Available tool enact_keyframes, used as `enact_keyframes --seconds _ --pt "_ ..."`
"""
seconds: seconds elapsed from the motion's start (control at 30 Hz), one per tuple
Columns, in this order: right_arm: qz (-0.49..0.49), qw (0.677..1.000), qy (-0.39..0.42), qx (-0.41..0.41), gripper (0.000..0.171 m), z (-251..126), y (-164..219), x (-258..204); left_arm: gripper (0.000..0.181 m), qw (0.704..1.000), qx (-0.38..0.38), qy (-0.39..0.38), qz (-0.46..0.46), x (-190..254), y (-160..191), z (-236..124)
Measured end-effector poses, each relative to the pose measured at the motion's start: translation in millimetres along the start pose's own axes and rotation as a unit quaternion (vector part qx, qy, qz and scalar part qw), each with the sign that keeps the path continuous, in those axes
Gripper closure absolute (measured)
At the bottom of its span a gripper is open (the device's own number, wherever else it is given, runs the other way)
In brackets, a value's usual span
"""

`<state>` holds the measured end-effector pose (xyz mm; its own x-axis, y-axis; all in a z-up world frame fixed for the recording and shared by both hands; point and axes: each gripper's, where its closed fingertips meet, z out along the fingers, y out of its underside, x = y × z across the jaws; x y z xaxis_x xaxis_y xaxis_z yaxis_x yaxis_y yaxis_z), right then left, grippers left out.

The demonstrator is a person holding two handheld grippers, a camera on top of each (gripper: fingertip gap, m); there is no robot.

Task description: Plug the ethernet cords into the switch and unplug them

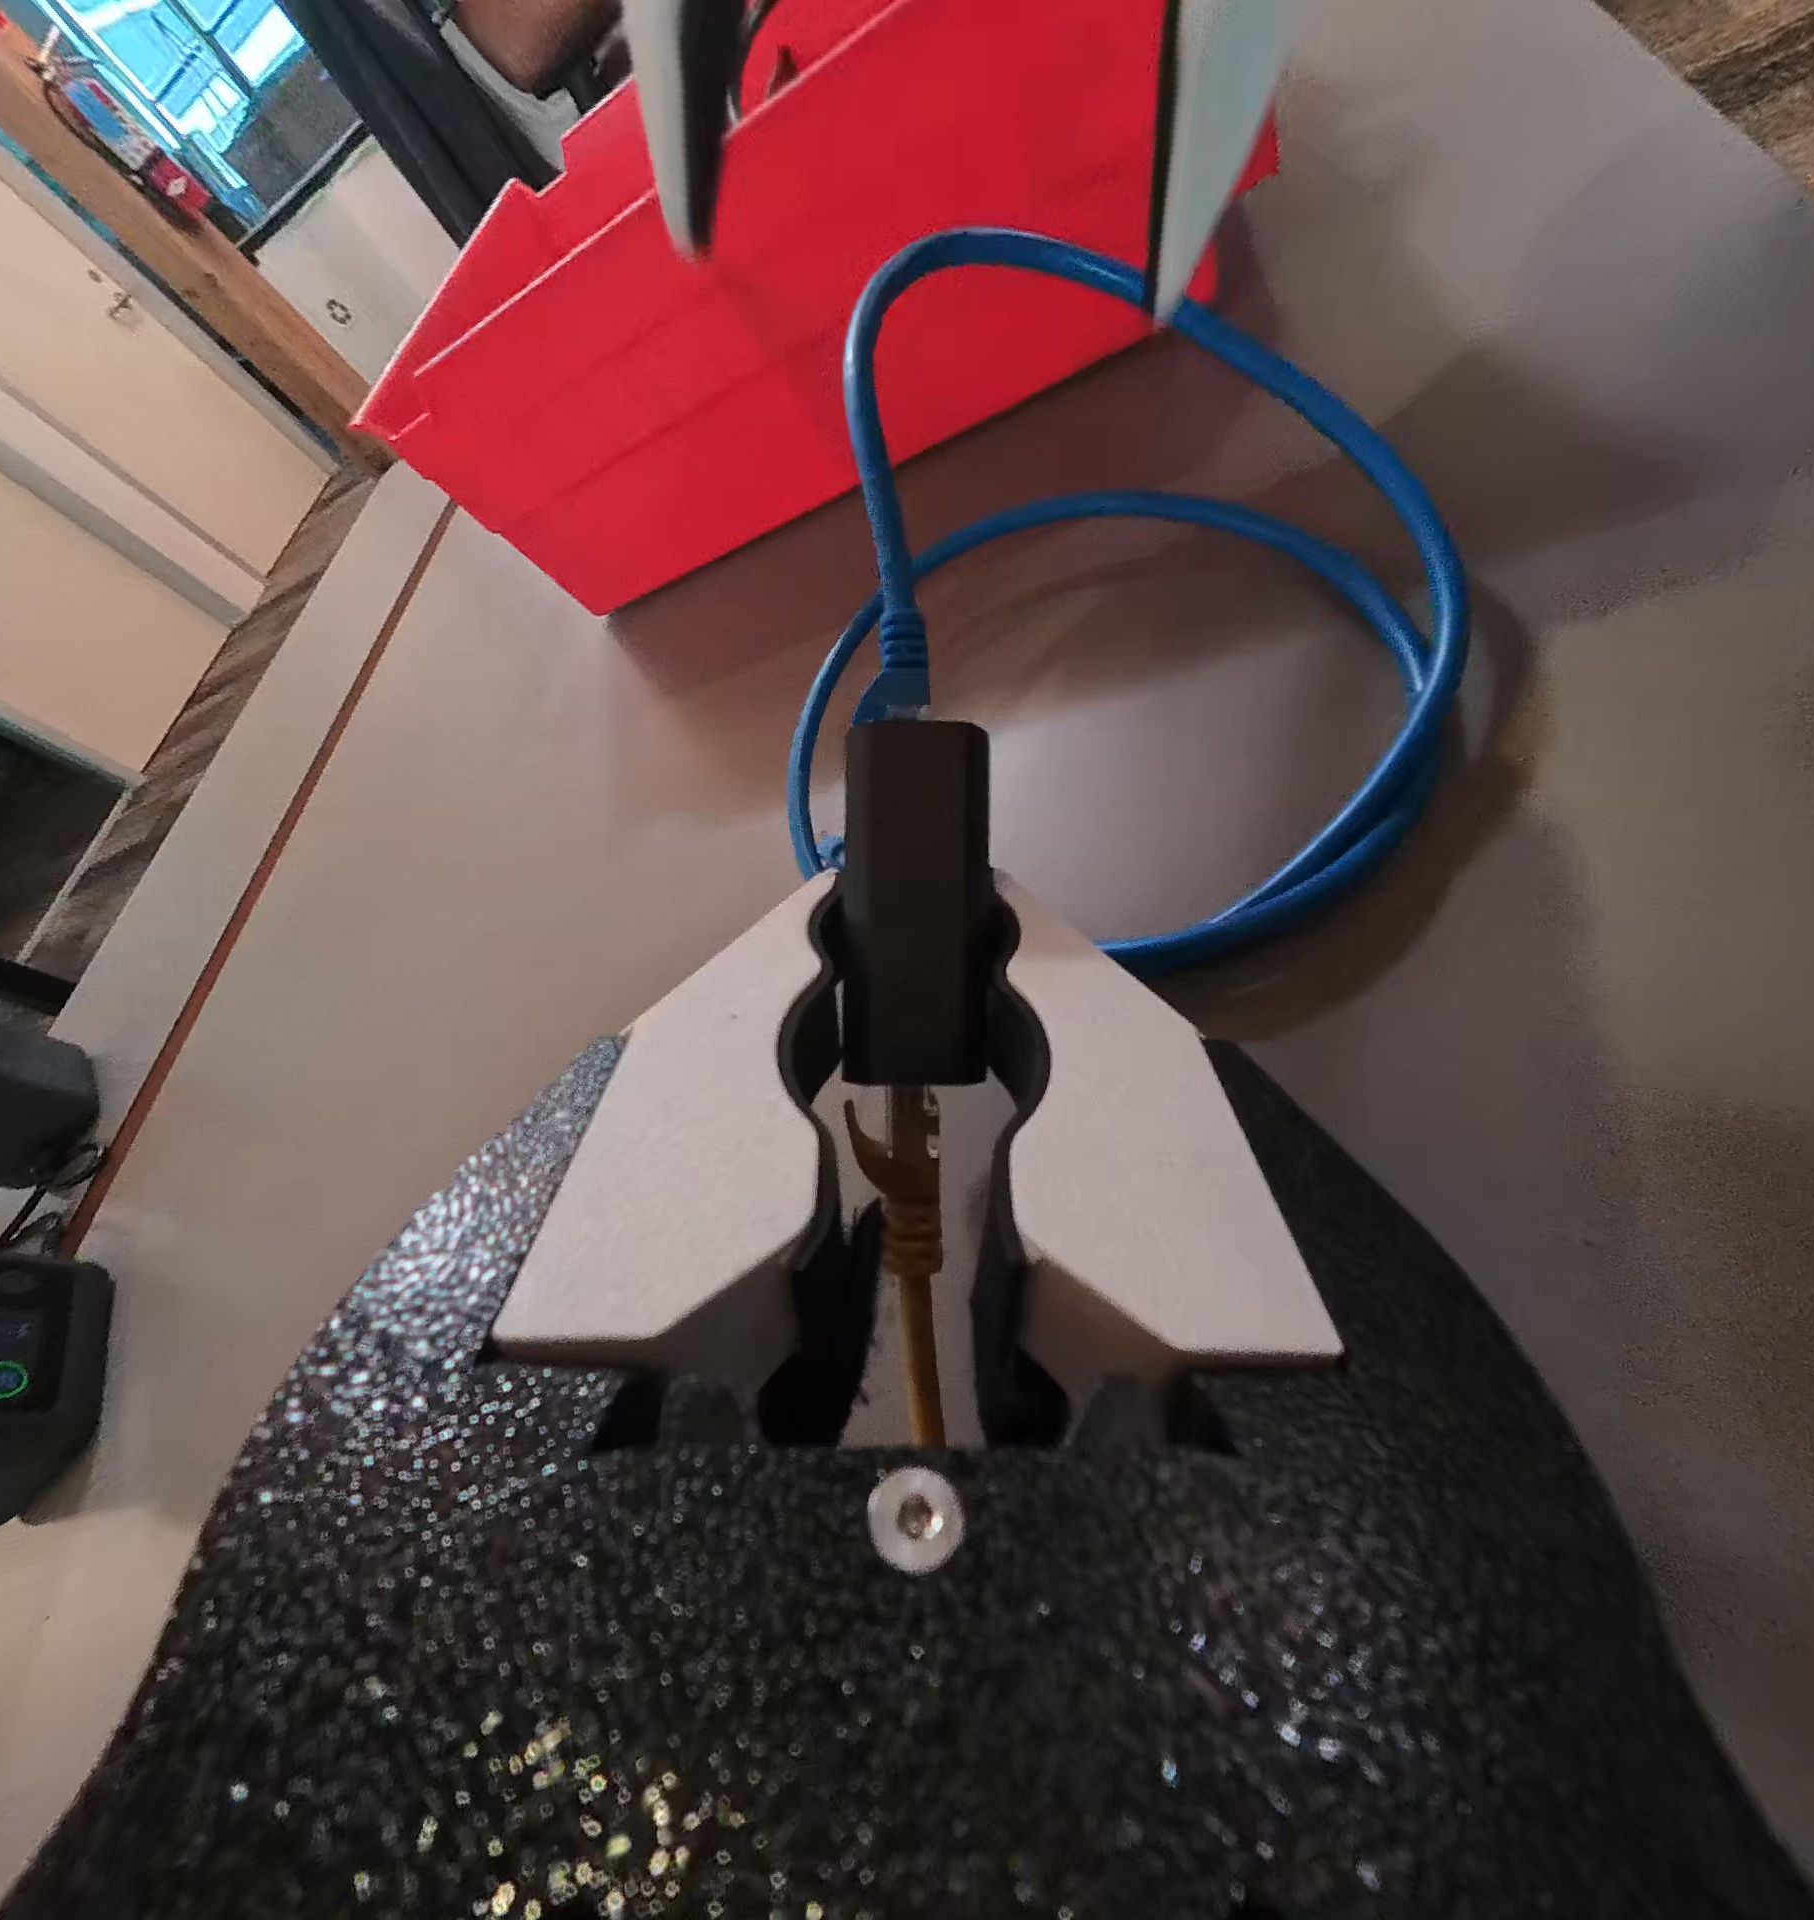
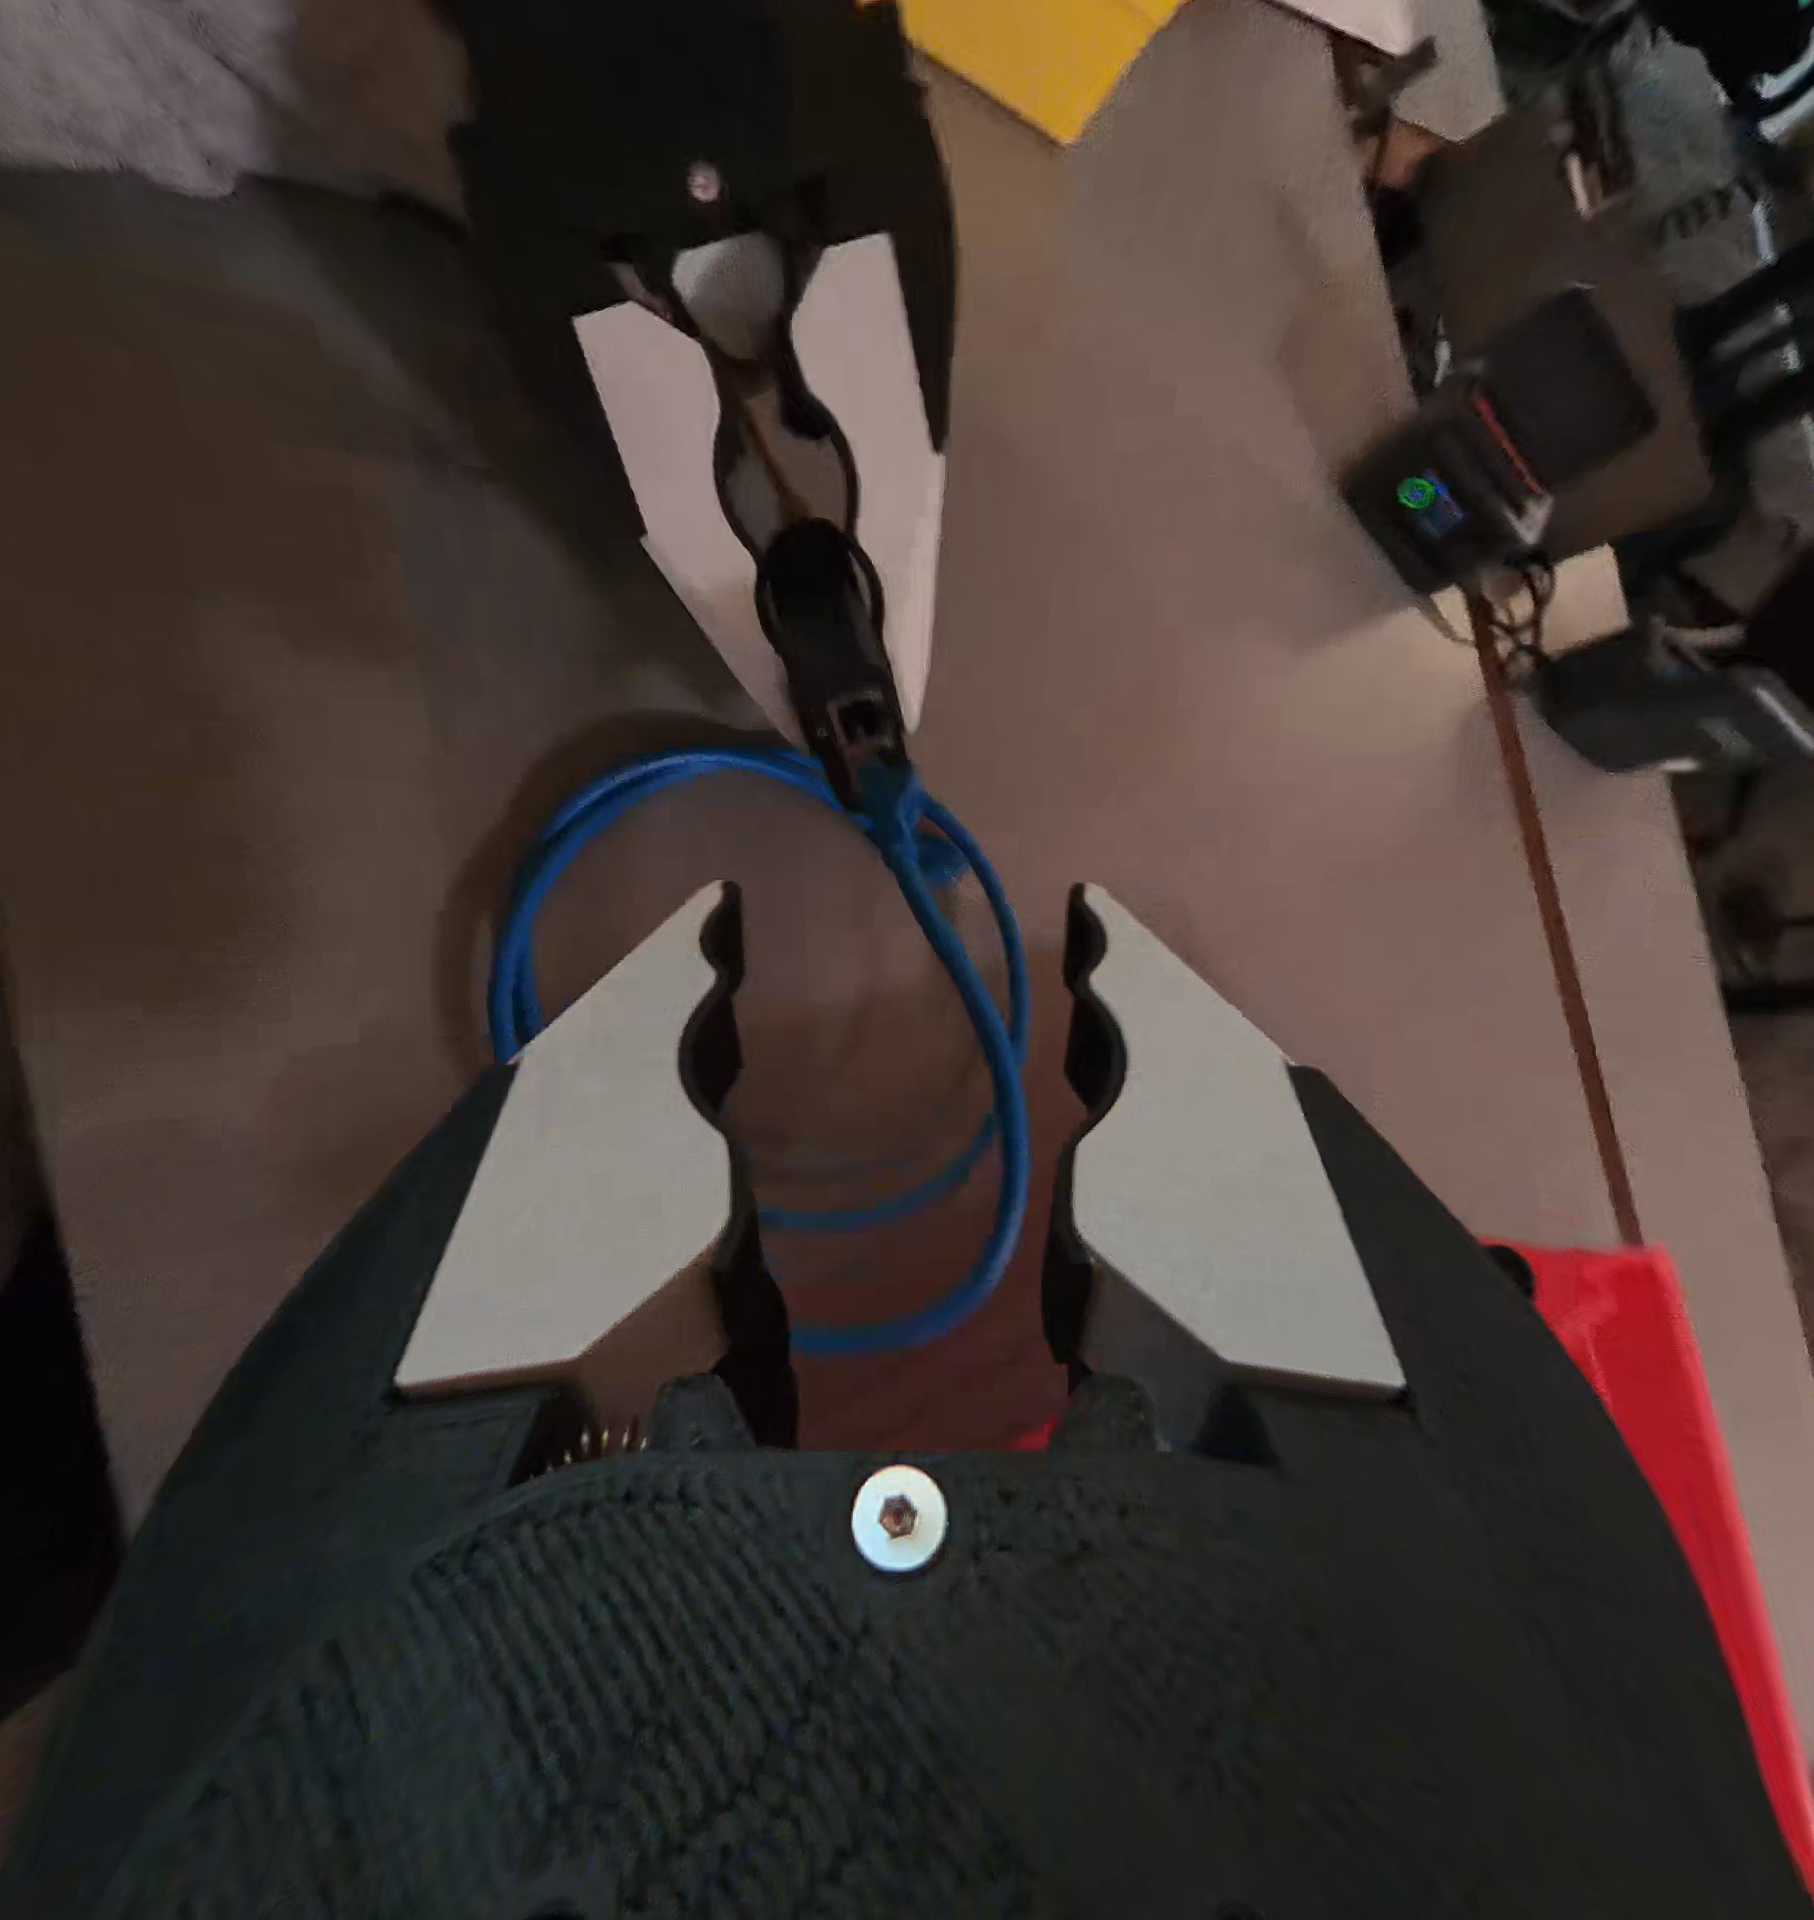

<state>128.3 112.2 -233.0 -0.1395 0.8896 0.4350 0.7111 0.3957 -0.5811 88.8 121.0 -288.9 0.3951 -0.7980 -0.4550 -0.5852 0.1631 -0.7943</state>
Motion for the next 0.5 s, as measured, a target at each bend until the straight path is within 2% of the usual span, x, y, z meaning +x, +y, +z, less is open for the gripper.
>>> enact_keyframes --seconds 0.1,0.23,0.37,0.5 --pt "-0.032 0.999 0.007 -0.019 0.121 38 5 -10 0.160 1.000 0.001 0.020 0.001 6 1 2" --pt "-0.063 0.997 0.032 -0.023 0.145 55 7 -10 0.160 0.999 -0.004 0.037 0.004 10 3 4" --pt "-0.058 0.998 0.015 -0.025 0.157 59 12 -15 0.160 0.999 -0.009 0.048 0.005 13 5 5" --pt "-0.044 0.999 0.006 -0.021 0.157 60 13 -15 0.160 0.998 -0.008 0.057 0.000 14 6 6"
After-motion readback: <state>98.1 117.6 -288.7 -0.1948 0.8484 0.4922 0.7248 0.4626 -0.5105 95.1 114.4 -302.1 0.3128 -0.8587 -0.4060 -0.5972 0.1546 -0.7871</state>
